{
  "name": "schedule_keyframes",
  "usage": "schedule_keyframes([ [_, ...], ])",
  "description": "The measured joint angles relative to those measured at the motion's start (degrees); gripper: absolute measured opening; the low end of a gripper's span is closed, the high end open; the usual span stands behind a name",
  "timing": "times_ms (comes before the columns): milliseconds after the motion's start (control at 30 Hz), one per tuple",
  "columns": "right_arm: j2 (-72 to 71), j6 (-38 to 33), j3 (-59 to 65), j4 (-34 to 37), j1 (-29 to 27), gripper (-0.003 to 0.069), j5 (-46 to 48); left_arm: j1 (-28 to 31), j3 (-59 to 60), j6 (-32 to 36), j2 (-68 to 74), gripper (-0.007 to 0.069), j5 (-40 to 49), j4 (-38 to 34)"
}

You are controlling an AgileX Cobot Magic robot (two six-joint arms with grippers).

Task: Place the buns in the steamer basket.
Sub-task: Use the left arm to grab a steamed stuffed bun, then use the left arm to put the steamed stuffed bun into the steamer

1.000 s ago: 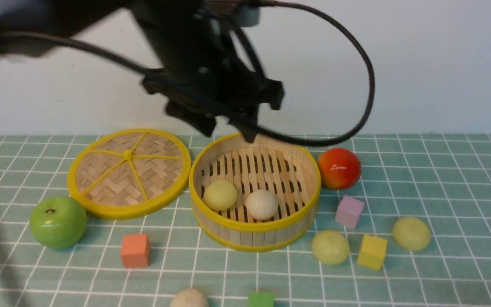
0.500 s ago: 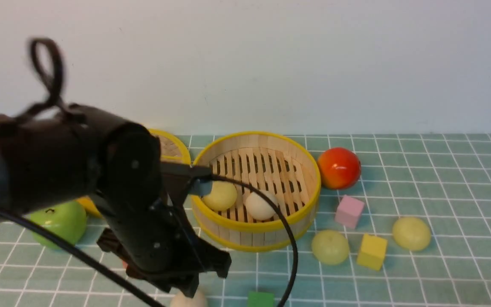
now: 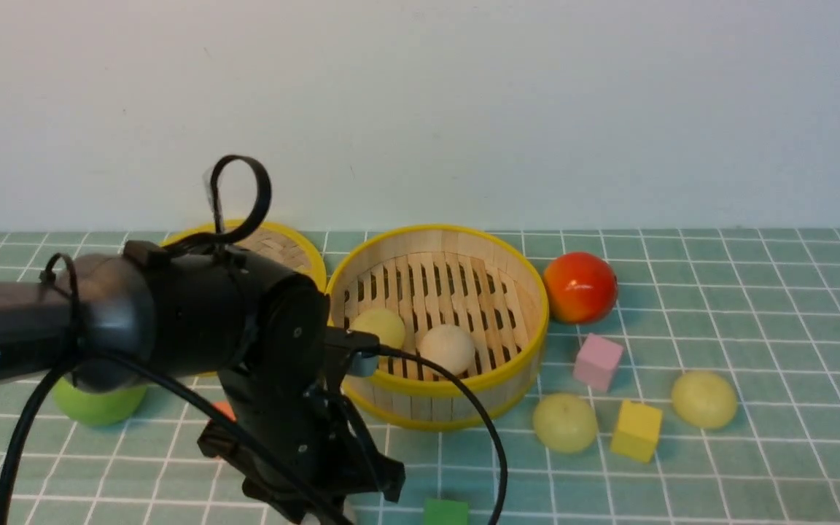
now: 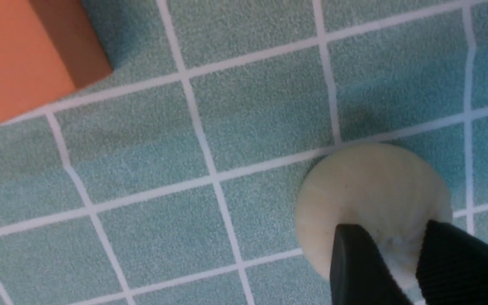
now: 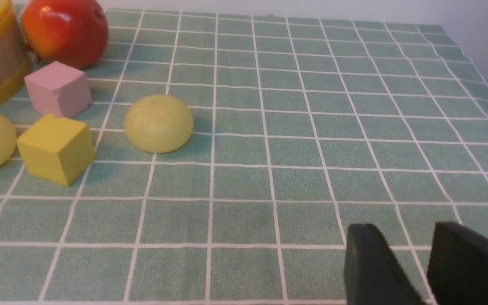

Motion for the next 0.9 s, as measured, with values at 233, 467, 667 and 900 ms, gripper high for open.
schedule_keyframes([
  [233,0.0,0.0,0.0,0.0,0.0,0.0240,0.0,0.0,0.0,-0.9,0.0,0.0240,-1.8,0.6],
  [467,0.0,0.0,0.0,0.0,0.0,0.0240,0.0,0.0,0.0,-0.9,2.2,0.0236,-0.7,0.8],
  [667,0.0,0.0,0.0,0.0,0.0,0.0240,0.0,0.0,-0.2,-0.9,2.3,0.0088,0.5,-0.3],
  [900,0.0,0.0,0.0,0.0,0.0,0.0240,0.0,0.0,-6.0,-0.9,1.0,-0.0007,7.7,0.2],
])
